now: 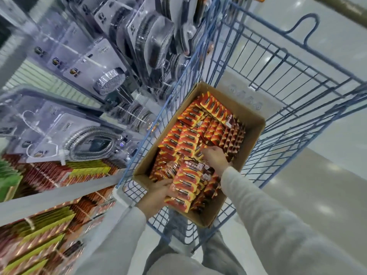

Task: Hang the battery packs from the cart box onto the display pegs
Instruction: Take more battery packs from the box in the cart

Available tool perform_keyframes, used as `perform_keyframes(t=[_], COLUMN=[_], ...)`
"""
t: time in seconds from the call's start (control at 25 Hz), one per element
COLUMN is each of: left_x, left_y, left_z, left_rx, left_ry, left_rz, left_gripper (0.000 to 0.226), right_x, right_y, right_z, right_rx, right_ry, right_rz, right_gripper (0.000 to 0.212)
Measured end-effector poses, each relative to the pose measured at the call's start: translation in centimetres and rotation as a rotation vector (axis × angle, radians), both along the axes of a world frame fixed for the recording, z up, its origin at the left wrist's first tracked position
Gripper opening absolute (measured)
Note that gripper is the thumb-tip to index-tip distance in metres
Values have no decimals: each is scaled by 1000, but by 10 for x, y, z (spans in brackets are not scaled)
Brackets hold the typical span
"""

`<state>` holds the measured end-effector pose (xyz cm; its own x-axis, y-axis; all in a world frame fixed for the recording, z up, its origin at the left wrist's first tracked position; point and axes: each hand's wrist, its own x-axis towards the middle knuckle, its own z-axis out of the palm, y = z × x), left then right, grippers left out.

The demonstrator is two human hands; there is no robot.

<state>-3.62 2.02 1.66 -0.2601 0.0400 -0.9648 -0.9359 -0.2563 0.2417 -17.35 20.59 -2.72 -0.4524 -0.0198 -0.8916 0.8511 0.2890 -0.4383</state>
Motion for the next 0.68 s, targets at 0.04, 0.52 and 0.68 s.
perform_keyframes(t=[0.04,0.52,0.68], left_x=[17,69,71], left_y=[-3,-25,-15], left_z=[6,58,95], left_rx=[24,-109,-93], left_ry=[14,230,348], left_rz=[35,316,395], left_gripper=[63,76,87], right_x=[-9,-11,26], right_y=[-13,-35,-4], right_z=[-12,-14,56], right_rx=[7,-153,-314], right_ry=[-17,-81,-98], right_rz=[-3,-277,-215], right_gripper=[25,41,44])
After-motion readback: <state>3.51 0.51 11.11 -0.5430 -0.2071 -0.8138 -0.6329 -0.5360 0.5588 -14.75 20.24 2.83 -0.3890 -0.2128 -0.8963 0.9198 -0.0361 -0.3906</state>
